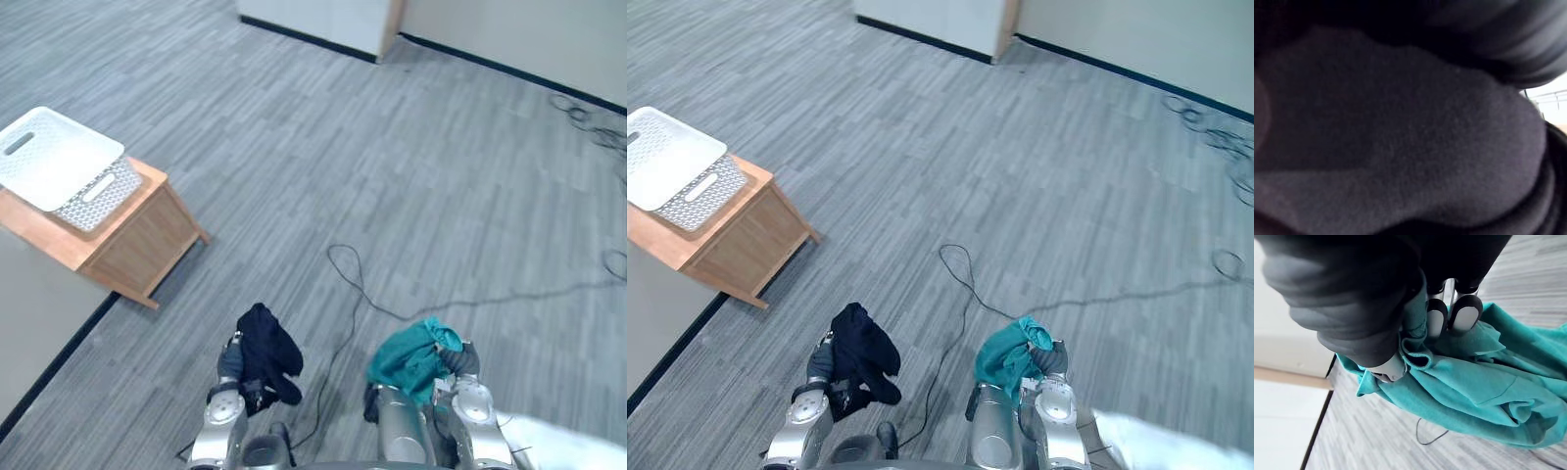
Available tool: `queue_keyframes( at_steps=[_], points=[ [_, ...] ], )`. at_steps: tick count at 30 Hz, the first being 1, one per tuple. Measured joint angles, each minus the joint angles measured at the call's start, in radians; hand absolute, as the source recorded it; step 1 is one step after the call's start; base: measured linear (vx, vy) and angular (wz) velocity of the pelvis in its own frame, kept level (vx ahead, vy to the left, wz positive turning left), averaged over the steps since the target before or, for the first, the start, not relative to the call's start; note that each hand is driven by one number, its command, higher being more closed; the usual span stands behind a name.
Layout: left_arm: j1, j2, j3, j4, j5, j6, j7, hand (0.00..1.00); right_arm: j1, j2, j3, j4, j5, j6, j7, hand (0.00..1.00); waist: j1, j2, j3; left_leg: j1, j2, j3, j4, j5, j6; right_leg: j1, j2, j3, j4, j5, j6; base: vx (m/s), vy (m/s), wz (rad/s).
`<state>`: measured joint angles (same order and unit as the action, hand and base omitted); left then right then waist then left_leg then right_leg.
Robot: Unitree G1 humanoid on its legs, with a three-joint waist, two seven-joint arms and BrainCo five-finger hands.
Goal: Tidy the bed and pick cloth on bed and put in laundry
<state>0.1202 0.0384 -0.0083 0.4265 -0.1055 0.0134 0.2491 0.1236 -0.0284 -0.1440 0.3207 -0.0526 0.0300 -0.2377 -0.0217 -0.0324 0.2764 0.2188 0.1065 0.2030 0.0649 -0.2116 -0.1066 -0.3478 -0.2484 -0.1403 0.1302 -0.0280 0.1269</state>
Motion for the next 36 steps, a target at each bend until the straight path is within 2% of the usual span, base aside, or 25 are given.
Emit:
queue_keyframes(
  at_steps=[1,2,3,4,5,6,7,9,10,12,15,17,18,19,22,24,25,26,28,30,31,32,33,35,36],
  points=[
    [0.016,0.001,0.001,0.001,0.000,0.000,0.001,1.00,0.008,0.001,0.006,-0.008,-0.001,0.002,0.001,1.00,0.005,-0.001,-0.001,0.031,0.006,-0.007,-0.004,-0.019,-0.021,0.004,-0.006,0.018,0.011,-0.003,0.006,0.68,-0.423,0.61],
    [0.030,0.002,0.004,0.005,0.000,0.000,0.001,1.00,0.024,-0.006,0.016,-0.017,-0.006,0.002,0.002,1.00,0.008,0.014,-0.004,0.072,0.025,-0.010,0.000,-0.055,-0.039,0.007,0.005,0.022,0.063,0.056,0.004,0.75,-0.457,0.48],
    [0.062,-0.026,0.020,0.009,-0.001,0.001,0.008,1.00,0.016,-0.039,0.054,-0.011,-0.020,0.017,0.007,1.00,0.009,0.067,-0.023,0.046,0.116,-0.014,0.180,-0.074,-0.044,0.008,0.045,-0.006,0.197,0.086,-0.007,0.74,-0.481,0.47],
    [0.069,-0.037,0.021,0.008,-0.001,0.001,0.012,1.00,0.015,-0.048,0.063,-0.012,-0.024,0.018,0.008,1.00,0.009,0.086,-0.023,-0.014,0.159,-0.016,0.331,-0.060,-0.022,0.029,0.059,-0.034,0.212,0.075,-0.030,0.87,-0.616,0.54],
    [0.081,-0.063,0.033,0.007,-0.013,0.000,0.016,1.00,0.013,-0.071,0.077,-0.013,-0.035,0.018,0.018,1.00,0.014,0.130,-0.016,-0.130,0.254,-0.014,0.598,0.018,0.090,0.089,0.095,-0.079,0.206,0.038,-0.079,0.52,-0.447,0.38],
    [0.092,-0.077,0.041,0.008,-0.023,0.000,0.014,1.00,0.012,-0.081,0.087,-0.013,-0.036,0.019,0.024,1.00,0.019,0.146,-0.013,-0.194,0.309,-0.011,0.732,0.084,0.139,0.128,0.120,-0.102,0.194,0.018,-0.095,0.64,-0.491,0.34],
    [0.105,-0.097,0.047,0.008,-0.049,-0.001,0.015,1.00,0.000,-0.100,0.105,-0.013,-0.036,0.022,0.025,1.00,0.040,0.168,0.005,-0.312,0.374,-0.013,1.025,0.090,0.154,0.229,0.161,-0.125,0.165,-0.023,-0.122,0.61,-0.404,0.27],
    [0.109,-0.097,0.062,0.007,-0.072,-0.003,0.014,1.00,-0.032,-0.112,0.107,-0.017,-0.035,0.020,0.025,1.00,0.062,0.152,0.016,-0.417,0.342,0.026,1.182,0.066,0.183,0.348,0.167,-0.143,0.117,-0.069,-0.133,0.62,-0.374,0.20],
    [0.109,-0.097,0.078,0.003,-0.081,-0.021,0.014,1.00,-0.065,-0.125,0.112,-0.023,-0.035,0.016,0.028,1.00,0.086,0.140,0.016,-0.479,0.297,0.102,1.136,0.047,0.157,0.399,0.164,-0.154,0.078,-0.093,-0.133,0.61,-0.298,0.09],
    [0.116,-0.097,0.103,-0.031,-0.082,-0.027,0.014,1.00,-0.117,-0.137,0.115,-0.030,-0.035,0.015,0.041,1.00,0.110,0.135,0.011,-0.542,0.248,0.250,0.934,0.020,0.117,0.449,0.170,-0.180,0.021,-0.116,-0.130,0.58,-0.214,0.18],
    [0.138,-0.107,0.125,-0.084,-0.078,-0.033,0.005,1.00,-0.173,-0.169,0.114,-0.030,-0.039,0.014,0.047,1.00,0.117,0.130,-0.010,-0.529,0.126,0.658,0.372,0.033,0.110,0.547,0.198,-0.276,-0.069,-0.147,-0.082,0.66,-0.155,0.75],
    [0.161,-0.108,0.137,-0.102,-0.076,-0.032,-0.006,1.00,-0.191,-0.183,0.107,-0.029,-0.047,0.014,0.045,1.00,0.119,0.137,-0.029,-0.501,0.028,0.834,0.200,0.020,0.218,0.647,0.252,-0.332,-0.096,-0.199,-0.004,0.77,-0.085,0.92],
    [0.176,-0.107,0.143,-0.104,-0.075,-0.031,-0.007,1.00,-0.190,-0.173,0.106,-0.024,-0.052,0.015,0.044,1.00,0.121,0.130,-0.045,-0.487,0.002,0.812,0.169,0.032,0.398,0.684,0.263,-0.341,-0.088,-0.222,0.024,0.79,-0.085,1.06],
    [0.175,-0.103,0.164,-0.103,-0.075,-0.016,-0.005,1.00,-0.192,-0.151,0.112,-0.002,-0.059,0.016,0.047,1.00,0.121,0.055,-0.067,-0.482,-0.024,0.789,0.221,0.014,0.409,0.683,0.212,-0.365,-0.001,-0.257,0.065,0.81,-0.094,0.86],
    [0.176,-0.105,0.161,-0.102,-0.073,0.009,-0.005,1.00,-0.201,-0.124,0.129,0.007,-0.080,0.014,0.048,1.00,0.140,0.015,-0.082,-0.407,-0.029,0.698,0.311,-0.079,0.377,0.529,0.062,-0.331,0.618,-0.226,0.057,0.83,-0.013,0.70],
    [0.173,-0.104,0.145,-0.104,-0.069,0.010,0.010,1.00,-0.149,-0.107,0.131,-0.024,-0.085,0.014,0.054,1.00,0.108,0.030,-0.086,-0.274,-0.059,0.551,0.287,-0.108,0.315,0.408,0.008,-0.280,0.983,-0.232,-0.013,0.75,0.007,1.70],
    [0.172,-0.102,0.129,-0.104,-0.068,0.009,0.018,1.00,-0.122,-0.103,0.131,-0.044,-0.085,0.013,0.056,1.00,0.087,0.035,-0.089,-0.230,-0.070,0.493,0.255,-0.100,0.301,0.366,-0.001,-0.282,0.996,-0.257,-0.055,0.82,-0.053,2.41],
    [0.170,-0.097,0.118,-0.103,-0.064,0.009,0.024,1.00,-0.085,-0.100,0.128,-0.083,-0.084,0.012,0.060,1.00,0.061,0.042,-0.091,-0.183,-0.079,0.415,0.212,-0.087,0.280,0.292,-0.008,-0.272,0.964,-0.283,-0.094,0.50,-0.091,1.86],
    [0.157,-0.090,0.084,-0.093,-0.051,0.007,0.033,1.00,-0.037,-0.092,0.114,-0.133,-0.080,-0.005,0.065,1.00,0.032,0.051,-0.087,-0.120,-0.088,0.280,0.155,-0.066,0.245,0.152,-0.018,-0.186,0.790,-0.291,-0.101,0.56,-0.221,2.20],
    [0.124,-0.082,0.072,-0.050,-0.033,0.002,0.038,1.00,-0.010,-0.085,0.091,-0.165,-0.072,-0.014,0.065,1.00,0.029,0.047,-0.091,-0.069,-0.086,0.187,0.107,-0.053,0.217,0.086,-0.013,-0.104,0.469,-0.236,-0.041,0.59,-0.391,1.89],
    [0.108,-0.070,0.059,-0.012,-0.017,0.001,0.042,1.00,0.004,-0.077,0.067,-0.189,-0.067,-0.016,0.064,1.00,0.031,0.048,-0.087,-0.026,-0.084,0.129,0.078,-0.056,0.171,0.071,-0.022,-0.047,0.194,-0.136,-0.006,0.53,-0.423,1.51],
    [0.107,-0.066,0.058,0.017,-0.001,0.002,0.044,1.00,0.002,-0.074,0.061,-0.190,-0.063,-0.019,0.064,1.00,0.034,0.039,-0.090,0.008,-0.081,0.095,0.065,-0.070,0.137,0.047,-0.034,-0.004,0.071,-0.080,0.047,0.64,-0.552,1.37],
    [0.112,-0.064,0.058,0.028,0.007,0.003,0.045,1.00,0.003,-0.075,0.063,-0.191,-0.063,-0.020,0.064,1.00,0.034,0.035,-0.092,0.031,-0.074,0.080,0.062,-0.085,0.113,0.036,-0.036,0.021,0.049,-0.067,0.065,0.54,-0.516,1.13],
    [0.184,-0.052,0.060,0.017,0.040,0.005,0.054,1.00,0.034,-0.082,0.083,-0.199,-0.064,-0.020,0.065,1.00,0.030,0.027,-0.117,0.111,-0.006,0.004,0.117,-0.190,0.032,0.035,0.003,0.070,0.135,-0.030,0.028,0.57,-0.568,1.14],
    [0.199,-0.062,0.060,0.017,0.040,0.007,0.059,1.00,0.046,-0.089,0.085,-0.202,-0.064,-0.020,0.065,1.00,0.034,0.060,-0.130,0.099,0.032,-0.014,0.181,-0.202,0.016,0.035,0.030,0.058,0.178,-0.012,0.041,0.60,-0.600,1.03]
  ],
)
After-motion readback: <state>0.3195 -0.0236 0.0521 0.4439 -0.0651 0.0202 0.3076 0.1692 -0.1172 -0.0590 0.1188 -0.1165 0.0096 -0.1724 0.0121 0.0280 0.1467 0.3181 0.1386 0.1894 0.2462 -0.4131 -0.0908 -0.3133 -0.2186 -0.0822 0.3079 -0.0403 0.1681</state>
